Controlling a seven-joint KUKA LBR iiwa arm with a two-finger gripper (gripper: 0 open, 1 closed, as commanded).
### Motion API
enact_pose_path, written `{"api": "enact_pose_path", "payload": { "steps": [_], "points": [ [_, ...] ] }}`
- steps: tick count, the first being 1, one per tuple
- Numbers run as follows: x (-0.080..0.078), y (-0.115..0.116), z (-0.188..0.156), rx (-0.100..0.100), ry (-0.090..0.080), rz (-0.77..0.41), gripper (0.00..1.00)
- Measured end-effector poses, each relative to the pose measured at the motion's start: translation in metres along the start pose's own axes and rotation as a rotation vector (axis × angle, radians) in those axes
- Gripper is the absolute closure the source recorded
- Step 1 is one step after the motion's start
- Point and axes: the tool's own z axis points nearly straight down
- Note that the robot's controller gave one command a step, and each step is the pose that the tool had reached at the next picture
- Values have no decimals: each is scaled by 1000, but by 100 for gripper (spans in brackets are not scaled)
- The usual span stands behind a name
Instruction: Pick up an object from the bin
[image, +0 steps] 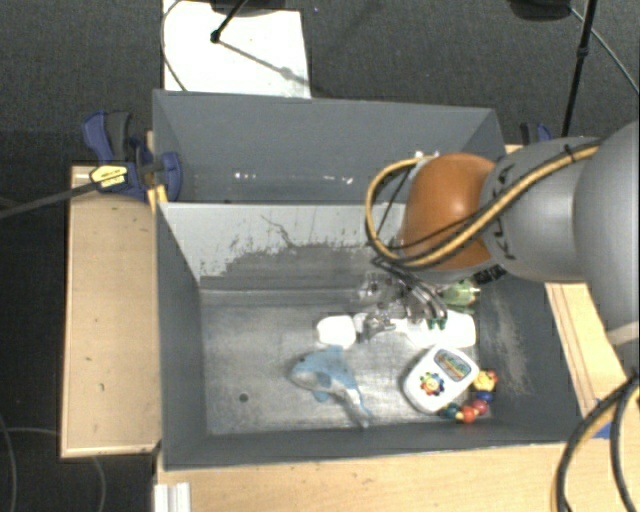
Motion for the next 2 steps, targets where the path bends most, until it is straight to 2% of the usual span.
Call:
{"api": "enact_pose_path", "payload": {
  "steps": [2],
  "points": [
    [1, 0, -6, -1, 7, -1, 100]
  ]
}}
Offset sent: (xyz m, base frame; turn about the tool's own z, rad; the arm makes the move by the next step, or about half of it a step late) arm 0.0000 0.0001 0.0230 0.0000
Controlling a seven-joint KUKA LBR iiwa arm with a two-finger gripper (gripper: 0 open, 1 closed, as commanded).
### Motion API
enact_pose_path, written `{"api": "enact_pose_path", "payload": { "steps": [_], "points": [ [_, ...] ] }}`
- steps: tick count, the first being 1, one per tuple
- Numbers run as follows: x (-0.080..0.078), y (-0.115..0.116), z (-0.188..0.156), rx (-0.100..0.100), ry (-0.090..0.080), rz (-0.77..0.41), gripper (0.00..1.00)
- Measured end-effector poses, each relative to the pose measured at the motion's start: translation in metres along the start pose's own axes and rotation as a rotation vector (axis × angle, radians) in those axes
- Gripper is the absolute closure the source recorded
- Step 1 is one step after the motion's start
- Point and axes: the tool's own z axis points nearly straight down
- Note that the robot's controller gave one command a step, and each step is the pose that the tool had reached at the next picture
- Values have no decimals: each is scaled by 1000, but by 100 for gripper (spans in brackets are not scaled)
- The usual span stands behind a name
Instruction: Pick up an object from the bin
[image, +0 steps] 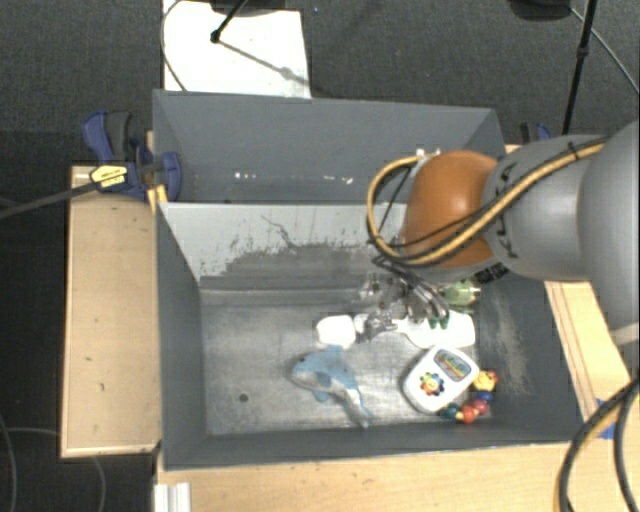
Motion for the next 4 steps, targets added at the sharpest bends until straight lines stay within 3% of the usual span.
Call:
{"api": "enact_pose_path", "payload": {
  "steps": [4],
  "points": [
    [1, 0, -46, 0, 8, -2, 100]
  ]
}}
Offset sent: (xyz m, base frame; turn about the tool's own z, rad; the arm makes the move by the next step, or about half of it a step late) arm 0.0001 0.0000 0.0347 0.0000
